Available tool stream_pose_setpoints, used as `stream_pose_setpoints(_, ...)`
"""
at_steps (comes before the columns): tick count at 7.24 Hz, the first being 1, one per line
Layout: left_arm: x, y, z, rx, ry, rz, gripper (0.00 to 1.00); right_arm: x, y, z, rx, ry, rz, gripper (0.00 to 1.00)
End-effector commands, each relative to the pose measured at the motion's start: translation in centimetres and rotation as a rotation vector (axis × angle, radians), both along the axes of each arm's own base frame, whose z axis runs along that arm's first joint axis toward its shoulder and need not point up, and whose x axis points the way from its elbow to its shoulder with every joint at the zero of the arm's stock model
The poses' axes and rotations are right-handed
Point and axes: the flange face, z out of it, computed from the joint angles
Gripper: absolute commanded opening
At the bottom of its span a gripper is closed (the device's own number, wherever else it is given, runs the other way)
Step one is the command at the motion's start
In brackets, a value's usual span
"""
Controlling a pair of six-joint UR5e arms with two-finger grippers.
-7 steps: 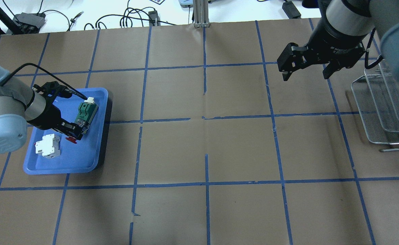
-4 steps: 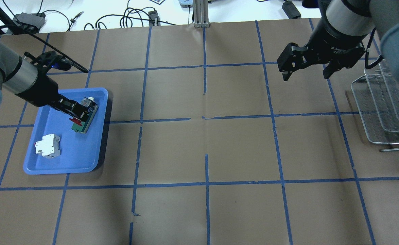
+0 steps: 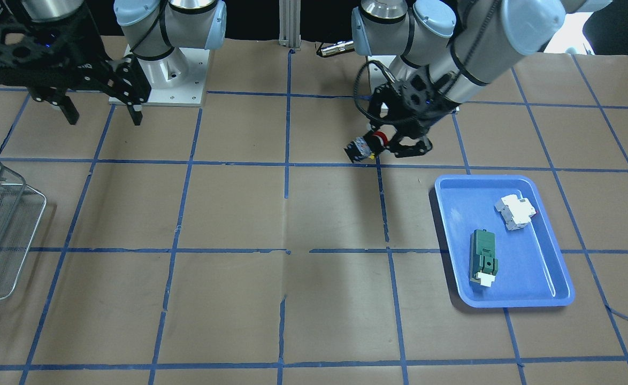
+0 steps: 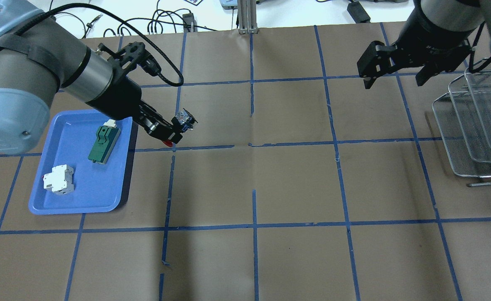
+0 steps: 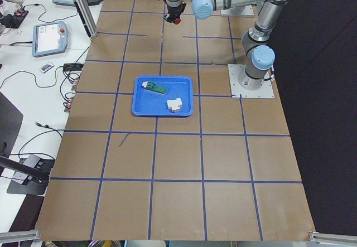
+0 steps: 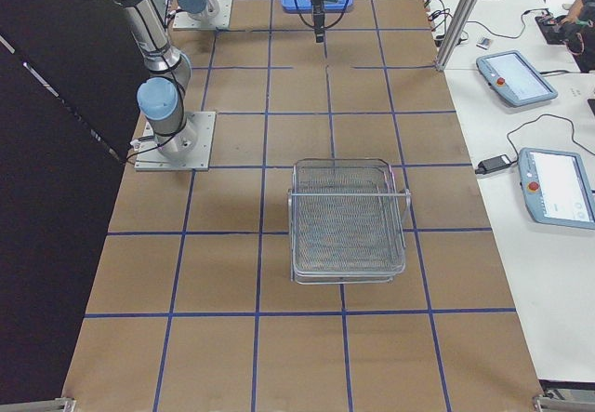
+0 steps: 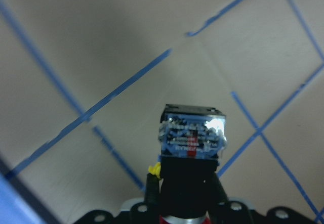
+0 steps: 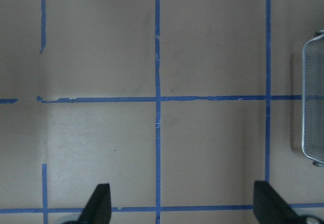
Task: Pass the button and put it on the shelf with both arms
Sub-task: 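Carry the button toward the table center with the left gripper while the right gripper approaches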
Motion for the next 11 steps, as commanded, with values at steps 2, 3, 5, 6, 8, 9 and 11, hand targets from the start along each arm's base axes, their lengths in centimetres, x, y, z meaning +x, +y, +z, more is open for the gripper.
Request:
stream_pose_setpoints(2,-10.4,2.8,1.7,-0.145,-0.064,-0.29,0.04,-8.3,-0.6,2.8,-0.056,0.007,-0.085,1.0)
stream_pose_setpoints(3,-11.1,3.3,1.8,-0.169,-0.086,-0.355,0.04,-10.3,-0.6,2.5,-0.04,0.011,-0.111,1.0)
stream_pose_setpoints(5,-11.9,3.7,1.8,-0.176,-0.11,-0.382,0.04,-15.8,-0.5,1.1,-0.018,-0.022,-0.057,1.0)
stream_pose_setpoints(6,-12.9,4.1,2.2,-0.18,-0.109,-0.392,0.04,-17.7,0.0,-0.6,0.003,-0.128,-0.036,1.0)
stream_pose_setpoints(8,-13.8,4.3,2.4,-0.183,-0.143,-0.411,0.04,-17.6,1.4,-4.0,0.079,-0.45,-0.036,1.0)
stream_pose_setpoints(9,-14.3,4.4,3.0,-0.203,-0.186,-0.429,0.04,-16.0,2.3,-5.2,0.145,-0.603,-0.058,1.0)
stream_pose_setpoints(11,-14.7,2.9,4.9,-0.269,-0.275,-0.533,0.04,-13.8,3.3,-6.4,0.179,-0.84,0.002,1.0)
